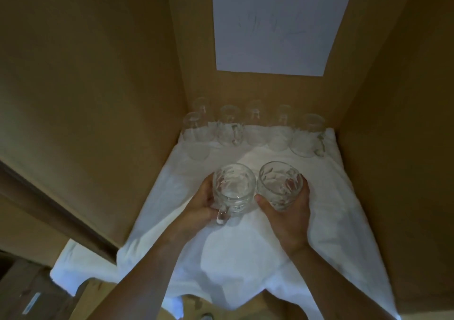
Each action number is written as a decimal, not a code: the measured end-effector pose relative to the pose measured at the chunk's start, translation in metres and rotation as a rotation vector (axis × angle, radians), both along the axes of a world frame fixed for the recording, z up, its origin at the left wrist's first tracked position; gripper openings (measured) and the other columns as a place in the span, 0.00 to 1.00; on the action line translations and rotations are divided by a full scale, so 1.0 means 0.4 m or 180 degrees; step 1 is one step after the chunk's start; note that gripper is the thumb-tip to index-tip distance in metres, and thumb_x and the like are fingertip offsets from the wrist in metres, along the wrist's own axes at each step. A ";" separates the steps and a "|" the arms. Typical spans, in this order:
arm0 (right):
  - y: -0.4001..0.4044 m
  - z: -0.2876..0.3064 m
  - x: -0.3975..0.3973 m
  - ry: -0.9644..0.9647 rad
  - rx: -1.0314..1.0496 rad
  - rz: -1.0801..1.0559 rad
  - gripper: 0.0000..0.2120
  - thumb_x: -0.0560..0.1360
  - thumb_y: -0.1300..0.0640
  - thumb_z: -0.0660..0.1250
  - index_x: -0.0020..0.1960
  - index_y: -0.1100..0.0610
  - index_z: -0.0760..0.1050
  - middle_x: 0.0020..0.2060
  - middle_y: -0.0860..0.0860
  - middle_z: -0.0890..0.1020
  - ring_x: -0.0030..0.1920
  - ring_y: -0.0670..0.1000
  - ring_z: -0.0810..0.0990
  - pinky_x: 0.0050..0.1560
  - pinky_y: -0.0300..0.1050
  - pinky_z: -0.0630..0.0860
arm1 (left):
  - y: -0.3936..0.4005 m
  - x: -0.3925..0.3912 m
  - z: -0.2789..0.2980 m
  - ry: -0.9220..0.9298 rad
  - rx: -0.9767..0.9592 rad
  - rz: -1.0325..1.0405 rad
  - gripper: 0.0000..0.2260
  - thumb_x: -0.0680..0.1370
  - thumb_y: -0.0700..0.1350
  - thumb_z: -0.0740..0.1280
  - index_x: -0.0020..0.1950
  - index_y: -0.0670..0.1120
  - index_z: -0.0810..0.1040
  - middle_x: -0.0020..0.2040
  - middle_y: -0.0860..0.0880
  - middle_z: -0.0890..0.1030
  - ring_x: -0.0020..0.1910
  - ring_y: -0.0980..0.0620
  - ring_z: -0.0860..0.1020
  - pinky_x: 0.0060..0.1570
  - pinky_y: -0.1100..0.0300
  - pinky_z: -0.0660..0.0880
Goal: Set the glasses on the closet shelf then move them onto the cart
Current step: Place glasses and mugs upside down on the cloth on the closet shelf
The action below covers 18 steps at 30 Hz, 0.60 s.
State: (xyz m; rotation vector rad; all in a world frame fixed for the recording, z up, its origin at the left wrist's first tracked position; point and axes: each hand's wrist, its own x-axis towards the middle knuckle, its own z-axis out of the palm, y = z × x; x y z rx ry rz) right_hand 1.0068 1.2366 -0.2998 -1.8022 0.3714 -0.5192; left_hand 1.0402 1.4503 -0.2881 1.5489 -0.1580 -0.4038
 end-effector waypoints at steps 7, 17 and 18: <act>-0.003 0.001 0.004 0.0051 -0.0008 -0.0049 0.55 0.57 0.50 0.86 0.77 0.54 0.61 0.66 0.43 0.69 0.67 0.42 0.69 0.68 0.35 0.65 | -0.034 0.020 0.042 -0.0096 0.0505 0.0387 0.36 0.64 0.34 0.83 0.65 0.56 0.74 0.61 0.54 0.81 0.60 0.56 0.81 0.55 0.64 0.79; -0.001 0.002 0.005 0.0049 0.0001 -0.0047 0.56 0.56 0.49 0.86 0.76 0.55 0.62 0.70 0.51 0.73 0.70 0.49 0.72 0.68 0.35 0.66 | -0.058 0.189 0.196 -0.1521 0.3150 0.0390 0.50 0.57 0.56 0.81 0.77 0.54 0.67 0.67 0.44 0.72 0.68 0.44 0.69 0.68 0.56 0.68; -0.001 0.001 0.005 0.0054 0.0002 -0.0045 0.56 0.56 0.49 0.86 0.76 0.55 0.62 0.70 0.51 0.73 0.70 0.49 0.72 0.68 0.34 0.66 | -0.062 0.196 0.218 -0.1601 0.3416 0.0233 0.50 0.60 0.53 0.81 0.79 0.53 0.64 0.67 0.43 0.71 0.69 0.42 0.67 0.67 0.54 0.69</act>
